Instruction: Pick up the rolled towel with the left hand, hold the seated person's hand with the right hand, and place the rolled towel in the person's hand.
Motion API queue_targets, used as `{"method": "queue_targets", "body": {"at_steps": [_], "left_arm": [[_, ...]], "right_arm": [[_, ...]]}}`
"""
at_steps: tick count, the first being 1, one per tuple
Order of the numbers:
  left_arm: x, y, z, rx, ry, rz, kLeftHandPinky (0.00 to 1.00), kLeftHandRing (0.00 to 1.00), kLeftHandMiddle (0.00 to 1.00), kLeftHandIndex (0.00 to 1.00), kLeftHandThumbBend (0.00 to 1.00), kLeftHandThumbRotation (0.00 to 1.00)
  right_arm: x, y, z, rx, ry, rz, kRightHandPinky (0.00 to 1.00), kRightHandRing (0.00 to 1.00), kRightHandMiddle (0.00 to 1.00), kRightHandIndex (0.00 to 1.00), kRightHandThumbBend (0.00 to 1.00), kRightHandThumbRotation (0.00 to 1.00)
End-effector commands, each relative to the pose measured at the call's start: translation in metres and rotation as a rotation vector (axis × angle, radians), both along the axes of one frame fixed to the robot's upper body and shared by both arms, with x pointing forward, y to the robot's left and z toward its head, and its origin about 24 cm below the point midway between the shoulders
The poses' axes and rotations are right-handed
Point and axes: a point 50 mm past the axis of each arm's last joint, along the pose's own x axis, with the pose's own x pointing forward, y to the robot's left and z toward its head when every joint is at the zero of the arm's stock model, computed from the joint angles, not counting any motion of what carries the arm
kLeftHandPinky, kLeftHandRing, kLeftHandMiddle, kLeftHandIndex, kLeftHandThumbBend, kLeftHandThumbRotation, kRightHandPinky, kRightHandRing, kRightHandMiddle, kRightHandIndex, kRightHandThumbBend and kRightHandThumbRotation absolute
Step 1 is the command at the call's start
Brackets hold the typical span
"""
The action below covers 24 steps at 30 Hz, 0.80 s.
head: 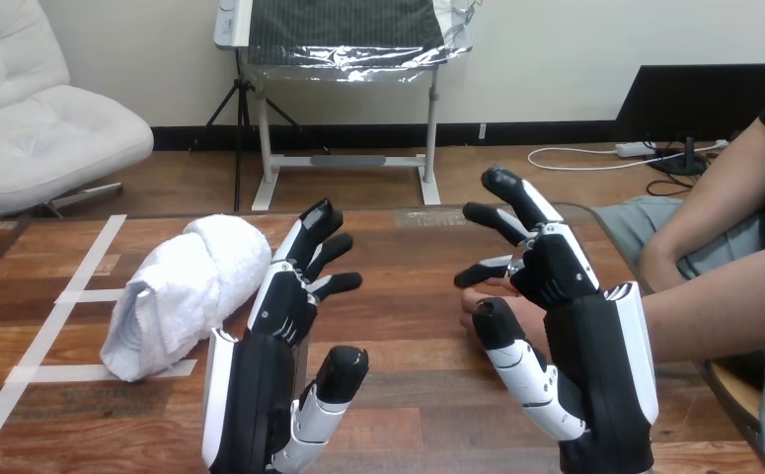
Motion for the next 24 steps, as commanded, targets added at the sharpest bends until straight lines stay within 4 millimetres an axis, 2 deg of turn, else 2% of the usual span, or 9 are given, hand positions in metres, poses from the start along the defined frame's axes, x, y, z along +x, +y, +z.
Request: {"method": "queue_targets", "body": {"at_steps": [1, 24], "left_arm": [[0.0048, -0.0089, 0.0082, -0.068, -0.037, -0.008, 0.69, 0.84, 0.89, 0.88, 0.84, 0.86], [0.0043, -0.0078, 0.0084, -0.075, -0.040, -0.038, 0.64, 0.82, 0.90, 0.90, 0.83, 0.84]], "right_arm": [[0.0084, 0.0029, 0.0111, 0.024, -0.063, 0.023, 0.49, 0.80, 0.89, 0.90, 0.61, 0.72], [0.0099, 0.0021, 0.0123, 0.004, -0.082, 0.020, 0.57, 0.78, 0.86, 0.91, 0.60, 0.72]]}}
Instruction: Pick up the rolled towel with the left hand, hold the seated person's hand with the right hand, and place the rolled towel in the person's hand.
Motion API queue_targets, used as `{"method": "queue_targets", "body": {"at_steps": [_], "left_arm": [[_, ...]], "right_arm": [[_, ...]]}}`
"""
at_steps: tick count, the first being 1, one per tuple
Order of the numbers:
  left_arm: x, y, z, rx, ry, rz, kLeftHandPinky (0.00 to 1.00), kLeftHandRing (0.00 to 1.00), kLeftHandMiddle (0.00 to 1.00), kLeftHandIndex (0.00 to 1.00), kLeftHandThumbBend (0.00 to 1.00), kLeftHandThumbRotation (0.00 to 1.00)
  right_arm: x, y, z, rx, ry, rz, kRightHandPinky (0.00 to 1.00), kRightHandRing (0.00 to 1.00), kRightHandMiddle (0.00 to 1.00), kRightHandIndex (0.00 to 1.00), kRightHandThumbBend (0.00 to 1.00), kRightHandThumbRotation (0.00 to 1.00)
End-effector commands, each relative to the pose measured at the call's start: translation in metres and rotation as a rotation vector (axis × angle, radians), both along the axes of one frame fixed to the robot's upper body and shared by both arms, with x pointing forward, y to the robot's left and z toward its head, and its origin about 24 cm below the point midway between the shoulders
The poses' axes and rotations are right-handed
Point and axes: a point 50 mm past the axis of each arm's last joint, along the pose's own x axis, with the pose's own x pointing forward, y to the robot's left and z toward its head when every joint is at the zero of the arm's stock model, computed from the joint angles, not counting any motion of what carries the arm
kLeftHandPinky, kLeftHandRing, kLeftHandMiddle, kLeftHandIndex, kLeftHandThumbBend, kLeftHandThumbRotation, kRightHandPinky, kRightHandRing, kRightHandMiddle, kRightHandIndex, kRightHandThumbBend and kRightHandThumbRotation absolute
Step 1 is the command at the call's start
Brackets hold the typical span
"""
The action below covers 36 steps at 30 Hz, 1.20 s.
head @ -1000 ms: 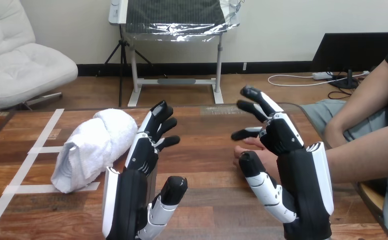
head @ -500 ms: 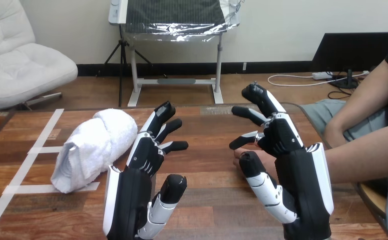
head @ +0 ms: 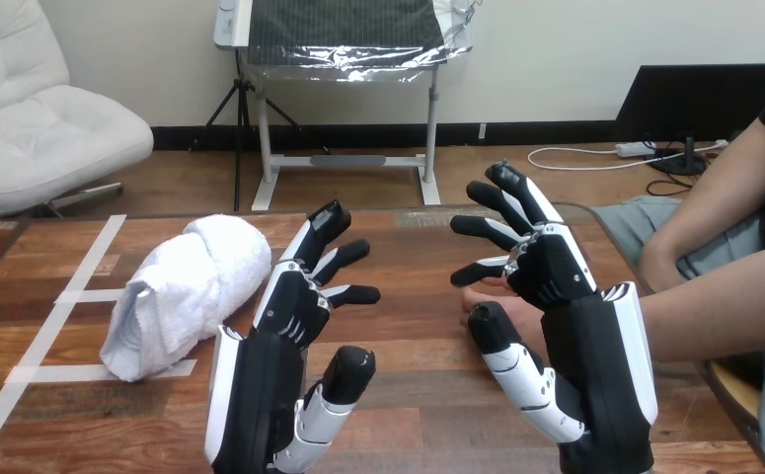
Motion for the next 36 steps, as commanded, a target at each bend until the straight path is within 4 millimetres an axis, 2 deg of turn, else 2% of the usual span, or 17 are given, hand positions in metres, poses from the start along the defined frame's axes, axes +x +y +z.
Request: {"method": "queue_targets", "body": {"at_steps": [1, 36], "left_arm": [[0.0035, -0.0080, 0.0082, -0.060, -0.047, 0.009, 0.64, 0.82, 0.90, 0.90, 0.83, 0.84], [0.0039, -0.0076, 0.0078, -0.039, -0.066, 0.028, 0.66, 0.82, 0.92, 0.99, 0.83, 0.86]], "right_arm": [[0.0102, 0.0026, 0.0120, 0.015, -0.074, 0.005, 0.57, 0.78, 0.86, 0.91, 0.60, 0.72], [0.0102, 0.0028, 0.0122, 0.017, -0.072, 0.008, 0.56, 0.77, 0.87, 0.89, 0.59, 0.70]]}}
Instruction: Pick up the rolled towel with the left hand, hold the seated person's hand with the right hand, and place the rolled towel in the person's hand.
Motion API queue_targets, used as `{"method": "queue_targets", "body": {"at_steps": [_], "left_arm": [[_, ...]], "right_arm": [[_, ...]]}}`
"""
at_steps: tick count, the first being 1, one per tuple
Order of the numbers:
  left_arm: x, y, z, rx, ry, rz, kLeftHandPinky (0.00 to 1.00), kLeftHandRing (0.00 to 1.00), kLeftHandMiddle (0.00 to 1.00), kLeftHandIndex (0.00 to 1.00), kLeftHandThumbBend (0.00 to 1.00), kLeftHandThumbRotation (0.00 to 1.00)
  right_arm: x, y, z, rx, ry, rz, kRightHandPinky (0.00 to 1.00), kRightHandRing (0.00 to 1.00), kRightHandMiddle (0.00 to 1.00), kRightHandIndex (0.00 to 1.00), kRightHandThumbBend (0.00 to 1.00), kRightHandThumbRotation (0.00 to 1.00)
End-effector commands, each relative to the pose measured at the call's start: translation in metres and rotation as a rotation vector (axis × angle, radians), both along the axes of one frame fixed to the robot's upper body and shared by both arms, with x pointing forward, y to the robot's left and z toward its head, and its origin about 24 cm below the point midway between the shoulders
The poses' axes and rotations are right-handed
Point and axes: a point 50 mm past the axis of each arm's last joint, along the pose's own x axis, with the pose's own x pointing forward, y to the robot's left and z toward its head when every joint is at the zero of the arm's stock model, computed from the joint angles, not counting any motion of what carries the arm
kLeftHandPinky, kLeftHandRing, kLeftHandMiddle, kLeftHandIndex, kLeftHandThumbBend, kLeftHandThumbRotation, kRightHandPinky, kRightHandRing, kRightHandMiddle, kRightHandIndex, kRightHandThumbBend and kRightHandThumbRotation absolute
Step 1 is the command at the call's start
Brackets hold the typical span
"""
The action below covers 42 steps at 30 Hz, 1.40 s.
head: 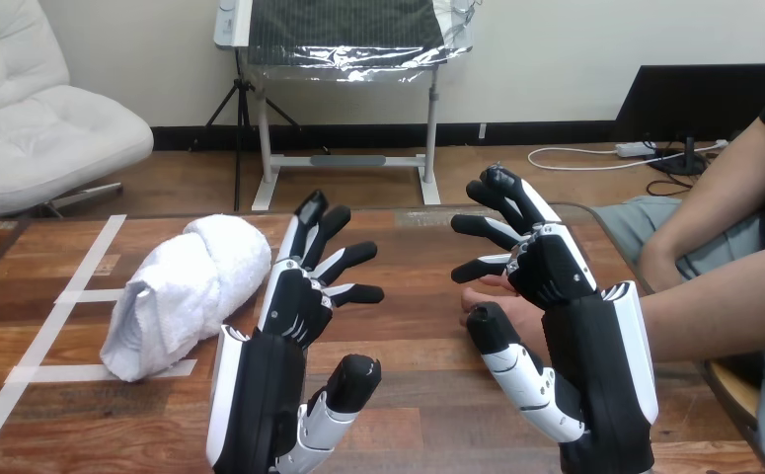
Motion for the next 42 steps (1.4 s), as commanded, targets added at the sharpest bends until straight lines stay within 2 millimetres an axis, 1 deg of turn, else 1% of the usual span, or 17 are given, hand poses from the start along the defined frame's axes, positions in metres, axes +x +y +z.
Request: {"method": "queue_targets", "body": {"at_steps": [1, 14, 42], "left_arm": [[0.0052, -0.0072, 0.0062, -0.061, -0.037, 0.029, 0.66, 0.82, 0.92, 1.00, 0.83, 0.86], [0.0047, -0.0081, 0.0058, -0.062, -0.033, 0.037, 0.65, 0.80, 0.91, 1.00, 0.85, 0.86], [0.0035, -0.0081, 0.0043, -0.061, -0.022, 0.031, 0.65, 0.79, 0.89, 1.00, 0.83, 0.87]], "right_arm": [[0.0099, 0.0031, 0.0120, 0.020, -0.070, 0.010, 0.56, 0.77, 0.87, 0.89, 0.59, 0.70], [0.0088, 0.0027, 0.0117, 0.017, -0.069, 0.004, 0.54, 0.77, 0.87, 0.88, 0.59, 0.70], [0.0082, 0.0029, 0.0115, 0.010, -0.066, 0.007, 0.54, 0.78, 0.87, 0.88, 0.60, 0.72]]}}
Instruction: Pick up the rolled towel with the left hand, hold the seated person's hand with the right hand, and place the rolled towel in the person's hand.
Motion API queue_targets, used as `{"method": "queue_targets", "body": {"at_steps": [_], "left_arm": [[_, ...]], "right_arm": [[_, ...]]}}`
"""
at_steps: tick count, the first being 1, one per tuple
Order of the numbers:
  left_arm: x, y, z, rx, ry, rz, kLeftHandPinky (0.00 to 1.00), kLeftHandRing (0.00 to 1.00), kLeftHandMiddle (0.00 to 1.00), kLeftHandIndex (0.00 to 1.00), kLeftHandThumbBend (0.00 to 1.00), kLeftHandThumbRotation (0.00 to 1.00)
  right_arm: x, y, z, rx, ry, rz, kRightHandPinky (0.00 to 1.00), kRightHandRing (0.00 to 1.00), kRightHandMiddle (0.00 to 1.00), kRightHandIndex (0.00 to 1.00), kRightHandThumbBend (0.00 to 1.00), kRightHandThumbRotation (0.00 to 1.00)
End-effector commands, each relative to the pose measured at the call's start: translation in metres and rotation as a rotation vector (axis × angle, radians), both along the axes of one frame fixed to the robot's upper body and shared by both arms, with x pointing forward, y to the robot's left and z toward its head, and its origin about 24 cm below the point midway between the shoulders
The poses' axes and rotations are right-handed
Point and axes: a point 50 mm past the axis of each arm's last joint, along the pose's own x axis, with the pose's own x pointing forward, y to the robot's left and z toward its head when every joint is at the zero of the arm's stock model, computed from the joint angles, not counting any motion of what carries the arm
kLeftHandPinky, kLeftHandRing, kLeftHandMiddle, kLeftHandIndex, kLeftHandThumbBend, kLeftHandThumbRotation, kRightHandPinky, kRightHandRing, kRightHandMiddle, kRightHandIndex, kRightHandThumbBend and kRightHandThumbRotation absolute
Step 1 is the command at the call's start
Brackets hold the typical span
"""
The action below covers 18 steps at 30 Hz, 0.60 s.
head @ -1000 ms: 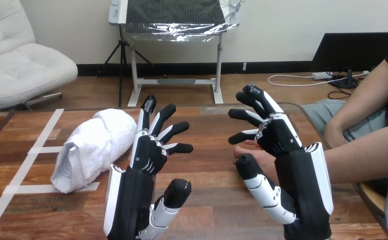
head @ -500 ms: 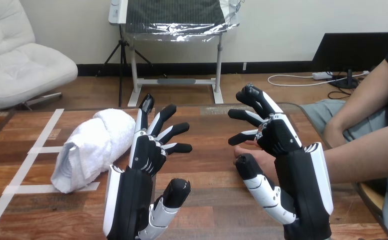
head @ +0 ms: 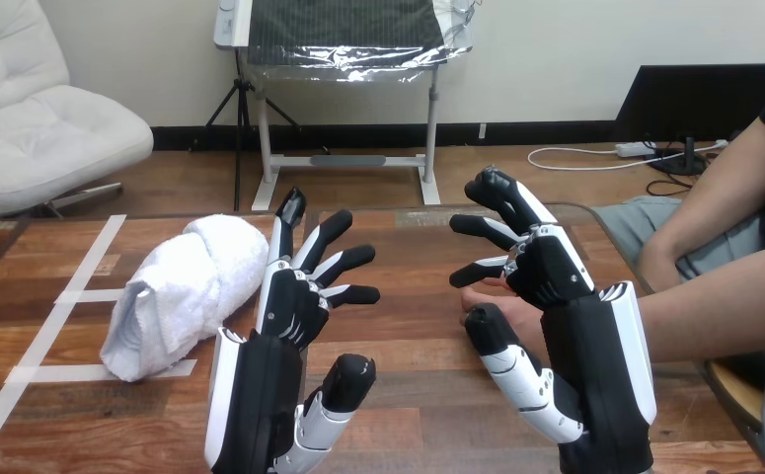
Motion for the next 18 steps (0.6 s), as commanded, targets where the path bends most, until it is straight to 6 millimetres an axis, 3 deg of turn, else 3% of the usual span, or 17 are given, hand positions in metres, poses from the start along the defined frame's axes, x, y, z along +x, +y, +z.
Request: {"method": "queue_targets", "body": {"at_steps": [1, 18], "left_arm": [[0.0039, -0.0084, 0.0058, -0.059, -0.028, 0.017, 0.65, 0.79, 0.89, 1.00, 0.83, 0.87], [0.0044, -0.0080, 0.0055, -0.057, -0.035, 0.017, 0.65, 0.79, 0.88, 1.00, 0.82, 0.86]], "right_arm": [[0.0084, 0.0026, 0.0117, 0.019, -0.066, 0.007, 0.54, 0.78, 0.87, 0.88, 0.60, 0.72], [0.0082, 0.0024, 0.0109, 0.017, -0.064, 0.005, 0.54, 0.79, 0.87, 0.88, 0.60, 0.72]]}}
